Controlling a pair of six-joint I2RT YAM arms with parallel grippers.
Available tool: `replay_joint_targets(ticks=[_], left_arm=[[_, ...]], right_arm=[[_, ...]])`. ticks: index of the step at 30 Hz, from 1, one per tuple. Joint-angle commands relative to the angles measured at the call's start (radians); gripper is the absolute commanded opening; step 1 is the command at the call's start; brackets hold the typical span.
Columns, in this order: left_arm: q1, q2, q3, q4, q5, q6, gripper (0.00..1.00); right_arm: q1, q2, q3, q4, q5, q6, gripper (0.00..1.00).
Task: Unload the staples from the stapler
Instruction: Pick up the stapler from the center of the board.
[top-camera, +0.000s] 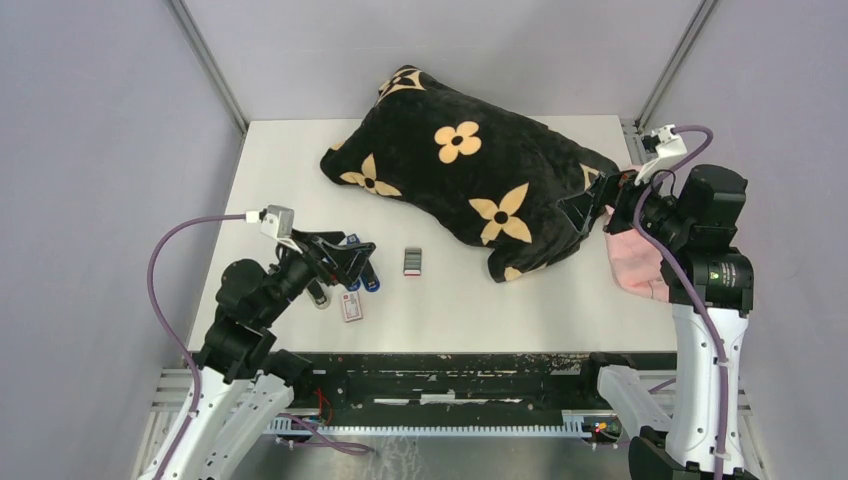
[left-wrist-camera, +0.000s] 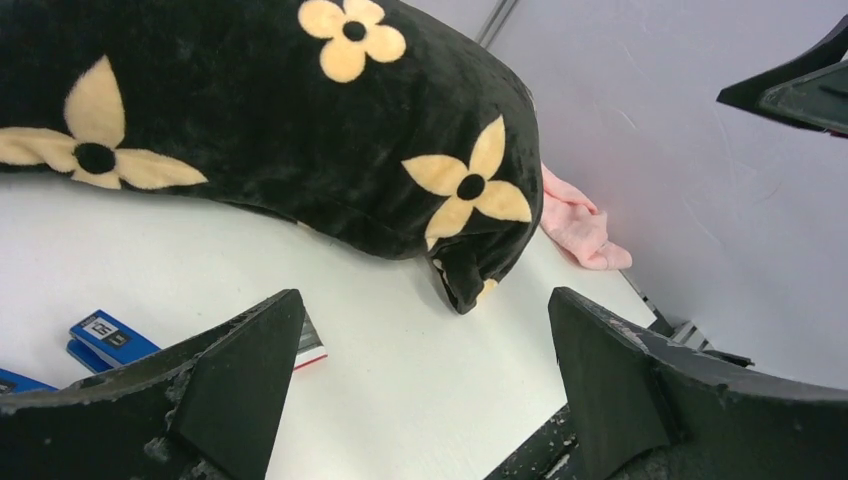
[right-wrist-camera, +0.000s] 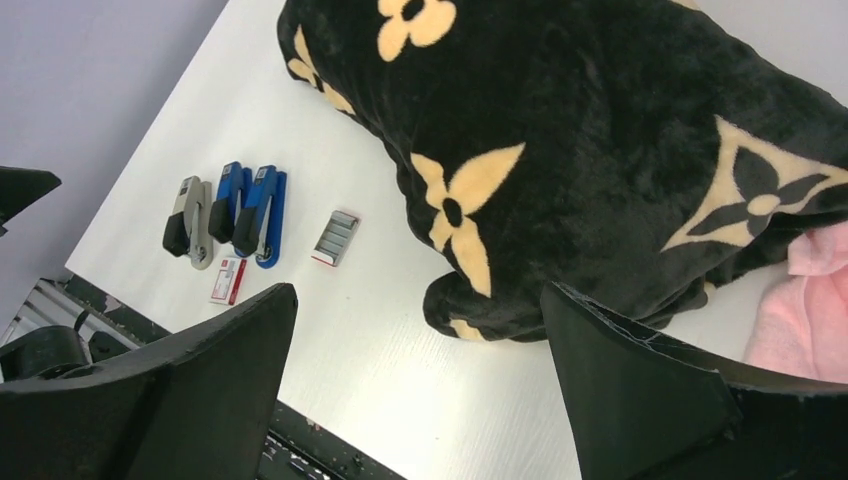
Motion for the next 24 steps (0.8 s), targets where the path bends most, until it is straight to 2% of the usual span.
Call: replay_joint_targets(ticks=[1, 5, 13, 17, 20, 24], left_arm=[[0.021, -0.024, -0.029, 0.091, 0.009, -0.099, 0.99], [0.033, -0.057, -0.067, 0.129, 0.016, -0.153, 0.99], [0.043, -0.099, -0.186, 0.28, 0.007, -0.244, 0.99], [0.044, -0.048, -0.248, 0.365, 0.016, -0.311, 0.99], [0.045, 0.001, -0.279, 0.386, 0.039, -0.326, 0.99], [0.047, 0.043, -0.298, 0.398, 0.034, -0.313, 0.99]], right_arm=[[0.005, -0.011, -0.009, 0.023, 0.064, 0.012, 1.0], [0.006, -0.012, -0.016, 0.023, 0.057, -0.007, 1.0], [0.006, -0.019, -0.07, 0.027, -0.207, -0.223, 0.99], [0.007, -0.017, -0.182, 0.137, -0.395, -0.241, 0.99], [0.007, -0.021, -0.266, 0.224, -0.4, -0.25, 0.99], [0.003, 0.01, -0.283, 0.224, -0.421, -0.306, 0.99]])
